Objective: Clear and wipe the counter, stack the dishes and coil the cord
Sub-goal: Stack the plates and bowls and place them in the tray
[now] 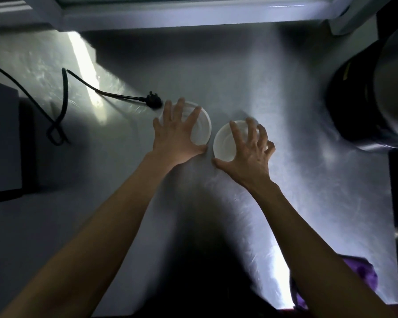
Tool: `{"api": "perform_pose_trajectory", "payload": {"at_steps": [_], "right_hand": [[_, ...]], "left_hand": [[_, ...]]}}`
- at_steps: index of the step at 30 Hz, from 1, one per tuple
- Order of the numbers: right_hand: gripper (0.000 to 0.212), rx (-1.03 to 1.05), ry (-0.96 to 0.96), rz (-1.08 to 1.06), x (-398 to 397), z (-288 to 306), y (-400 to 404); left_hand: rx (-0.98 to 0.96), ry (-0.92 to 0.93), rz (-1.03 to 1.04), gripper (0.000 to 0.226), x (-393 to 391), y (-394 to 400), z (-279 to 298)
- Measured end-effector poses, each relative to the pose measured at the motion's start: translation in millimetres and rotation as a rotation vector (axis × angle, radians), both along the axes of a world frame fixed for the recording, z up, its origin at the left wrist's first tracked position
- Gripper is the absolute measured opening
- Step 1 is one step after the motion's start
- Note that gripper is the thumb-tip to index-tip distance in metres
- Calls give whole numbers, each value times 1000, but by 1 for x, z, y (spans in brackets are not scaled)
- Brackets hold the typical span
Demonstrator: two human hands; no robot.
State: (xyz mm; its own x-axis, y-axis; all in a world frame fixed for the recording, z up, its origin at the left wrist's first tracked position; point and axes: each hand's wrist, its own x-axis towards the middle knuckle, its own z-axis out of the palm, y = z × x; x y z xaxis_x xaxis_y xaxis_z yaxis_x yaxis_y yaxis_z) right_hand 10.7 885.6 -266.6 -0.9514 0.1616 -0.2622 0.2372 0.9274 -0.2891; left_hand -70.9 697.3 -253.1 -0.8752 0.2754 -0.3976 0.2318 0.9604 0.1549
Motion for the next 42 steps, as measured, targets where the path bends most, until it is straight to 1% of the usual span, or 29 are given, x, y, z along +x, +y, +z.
{"api": "perform_pose_trajectory", "payload": {"at_steps": [9,13,16,21,24,27,30,37,42], "right_hand": [[108,62,-4,34,15,3,5],[103,59,-18,38,26,8,8],[104,53,-50,54,39,14,8],[105,-3,-46,92,62,23,-1],[104,-24,-16,152,73,29,-12],[103,-17,21,225,86,34,-28],[104,9,59,306,98,39,-49],[104,-25,42,461,119,58,-116],[105,-15,50,555,149,71,-176]], "left_hand": [[-19,-18,37,114,22,-5,12],[-17,-54,56,114,48,-12,24],[-12,-51,70,112,71,-19,33],[16,-47,115,109,112,-32,45],[34,-19,156,107,137,-42,49],[11,-16,208,104,161,-56,54],[-15,28,250,103,184,-74,60],[-8,78,368,104,239,-138,70],[33,118,474,104,291,-196,74]]}}
